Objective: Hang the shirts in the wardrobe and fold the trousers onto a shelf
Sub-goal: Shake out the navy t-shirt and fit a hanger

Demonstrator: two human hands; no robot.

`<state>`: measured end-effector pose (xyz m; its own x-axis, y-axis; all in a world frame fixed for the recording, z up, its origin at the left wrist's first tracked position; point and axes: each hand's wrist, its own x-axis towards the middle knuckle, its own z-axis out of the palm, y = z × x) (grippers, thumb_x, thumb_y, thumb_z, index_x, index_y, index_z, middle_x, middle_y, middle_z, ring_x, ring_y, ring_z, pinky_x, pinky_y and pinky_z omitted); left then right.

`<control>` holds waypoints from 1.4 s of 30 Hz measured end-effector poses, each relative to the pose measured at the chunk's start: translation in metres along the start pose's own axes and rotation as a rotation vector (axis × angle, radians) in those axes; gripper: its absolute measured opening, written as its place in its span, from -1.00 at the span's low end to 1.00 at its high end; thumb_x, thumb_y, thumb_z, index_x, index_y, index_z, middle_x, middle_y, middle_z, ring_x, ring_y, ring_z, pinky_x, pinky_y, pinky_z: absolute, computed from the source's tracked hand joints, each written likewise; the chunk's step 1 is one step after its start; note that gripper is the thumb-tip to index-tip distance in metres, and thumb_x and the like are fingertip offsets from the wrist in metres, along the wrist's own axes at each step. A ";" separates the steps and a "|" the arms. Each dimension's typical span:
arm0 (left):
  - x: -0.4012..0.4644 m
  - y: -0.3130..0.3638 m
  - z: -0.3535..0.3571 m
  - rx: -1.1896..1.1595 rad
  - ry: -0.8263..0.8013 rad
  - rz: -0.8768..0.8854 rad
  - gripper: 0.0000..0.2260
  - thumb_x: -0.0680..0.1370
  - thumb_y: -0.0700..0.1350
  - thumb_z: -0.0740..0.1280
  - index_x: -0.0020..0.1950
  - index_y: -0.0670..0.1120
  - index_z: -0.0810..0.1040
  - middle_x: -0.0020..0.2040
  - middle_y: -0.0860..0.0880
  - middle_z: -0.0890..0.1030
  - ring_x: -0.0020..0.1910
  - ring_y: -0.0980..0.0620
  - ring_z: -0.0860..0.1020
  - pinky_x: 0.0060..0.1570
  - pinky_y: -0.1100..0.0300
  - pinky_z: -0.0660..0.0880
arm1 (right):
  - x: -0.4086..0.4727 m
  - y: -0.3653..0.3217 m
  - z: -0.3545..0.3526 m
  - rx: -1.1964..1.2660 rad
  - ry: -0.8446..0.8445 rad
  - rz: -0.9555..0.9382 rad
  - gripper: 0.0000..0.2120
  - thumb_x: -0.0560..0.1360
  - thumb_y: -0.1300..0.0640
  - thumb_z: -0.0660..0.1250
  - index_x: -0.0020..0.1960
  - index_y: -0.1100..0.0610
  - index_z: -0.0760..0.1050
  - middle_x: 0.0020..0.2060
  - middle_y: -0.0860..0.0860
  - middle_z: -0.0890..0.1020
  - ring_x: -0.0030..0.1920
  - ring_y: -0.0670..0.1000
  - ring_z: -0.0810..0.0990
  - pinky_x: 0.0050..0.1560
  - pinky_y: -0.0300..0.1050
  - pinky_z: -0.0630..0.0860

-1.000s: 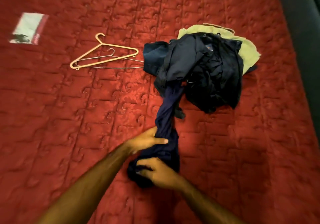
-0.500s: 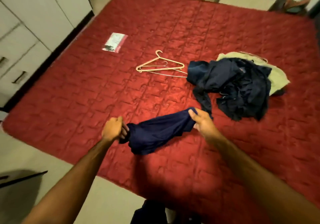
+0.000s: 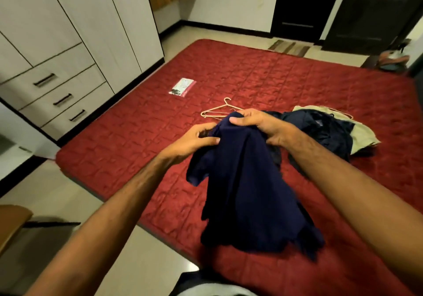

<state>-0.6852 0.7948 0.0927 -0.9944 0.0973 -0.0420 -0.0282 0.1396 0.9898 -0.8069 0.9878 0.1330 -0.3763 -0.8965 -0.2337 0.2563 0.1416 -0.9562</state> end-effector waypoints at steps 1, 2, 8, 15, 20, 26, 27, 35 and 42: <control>-0.006 0.002 0.000 0.041 0.019 -0.022 -0.80 0.51 -0.23 0.42 0.13 -0.20 0.59 -0.01 0.07 0.66 -0.02 0.15 0.56 0.02 0.24 0.52 | -0.007 -0.008 -0.003 -0.007 0.006 -0.026 -0.86 0.57 0.28 0.29 0.07 0.33 0.55 -0.14 0.07 0.71 -0.18 -0.04 0.67 -0.08 -0.21 0.59; -0.011 0.003 -0.002 0.081 0.040 -0.039 -0.84 0.53 -0.20 0.43 0.08 -0.22 0.60 -0.06 0.06 0.66 -0.07 0.14 0.56 -0.02 0.20 0.52 | -0.011 -0.015 -0.008 -0.038 0.005 -0.047 -0.82 0.54 0.30 0.33 0.10 0.37 0.55 -0.10 0.10 0.70 -0.14 -0.01 0.67 -0.05 -0.18 0.59; -0.026 0.046 -0.040 0.424 0.343 0.122 -0.92 0.48 -0.23 0.49 -0.11 -0.16 0.61 -0.26 0.16 0.61 -0.21 0.25 0.52 -0.16 0.30 0.46 | -0.005 -0.039 -0.043 -0.999 0.006 -0.069 -0.59 0.35 0.35 0.55 0.16 0.22 0.55 -0.02 -0.02 0.63 -0.09 -0.19 0.58 -0.08 -0.37 0.46; -0.025 0.103 -0.103 1.451 0.398 0.188 -0.88 0.51 -0.07 0.42 0.02 -0.04 0.59 -0.04 -0.04 0.61 -0.01 -0.15 0.60 -0.17 0.04 0.47 | 0.015 -0.048 -0.063 -1.226 0.126 0.128 -0.77 0.44 0.02 0.52 -0.08 0.19 0.64 -0.22 0.02 0.62 -0.16 0.01 0.57 -0.17 -0.12 0.42; -0.032 0.101 -0.139 1.445 0.601 -0.045 -0.94 0.53 -0.11 0.37 -0.03 -0.06 0.59 -0.05 -0.13 0.64 -0.02 -0.24 0.60 -0.14 -0.05 0.54 | 0.009 -0.047 -0.060 -0.435 0.054 -0.079 -0.43 0.27 0.00 0.61 0.17 0.28 0.60 0.10 0.12 0.68 0.07 0.07 0.64 0.21 -0.02 0.51; -0.046 0.081 -0.152 1.089 0.935 -0.169 -0.71 0.38 -0.17 0.21 0.01 -0.02 0.63 -0.07 -0.17 0.67 -0.03 -0.25 0.62 -0.14 -0.04 0.56 | 0.007 -0.037 -0.048 -0.495 -0.178 0.123 -0.67 0.43 0.33 0.48 0.18 0.29 0.56 0.07 0.07 0.69 0.03 0.03 0.65 0.05 -0.10 0.57; -0.046 0.081 -0.153 1.008 0.950 -0.165 -0.68 0.34 -0.13 0.16 -0.01 -0.02 0.62 -0.10 -0.16 0.67 -0.04 -0.24 0.62 -0.13 -0.04 0.57 | 0.006 -0.033 -0.046 -0.498 -0.210 0.192 -0.65 0.44 0.34 0.46 0.22 0.27 0.56 0.13 0.11 0.68 0.07 0.07 0.65 0.08 -0.08 0.58; -0.060 0.112 -0.100 0.249 0.198 -0.192 -0.92 0.47 -0.20 0.42 -0.19 -0.09 0.71 -0.36 -0.10 0.65 -0.46 0.03 0.60 -0.49 0.26 0.49 | 0.038 -0.010 -0.064 -1.155 0.323 0.218 -0.79 0.57 0.25 0.21 0.06 0.24 0.61 0.02 0.19 0.64 0.03 0.15 0.63 -0.05 -0.05 0.52; -0.035 0.095 -0.081 0.127 -0.052 -0.201 -0.54 0.59 0.10 0.34 0.34 -0.19 0.51 0.08 -0.23 0.64 -0.15 -0.18 0.67 -0.27 -0.02 0.63 | 0.030 -0.034 -0.045 -0.203 0.124 -0.159 -0.46 0.44 0.59 -0.02 0.19 0.28 0.57 0.00 0.08 0.71 -0.01 0.03 0.69 -0.06 -0.17 0.60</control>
<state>-0.6611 0.7250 0.1988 -0.9634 0.1050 -0.2465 -0.2085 0.2839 0.9359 -0.8669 0.9751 0.1508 -0.5064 -0.8580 -0.0856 0.0063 0.0956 -0.9954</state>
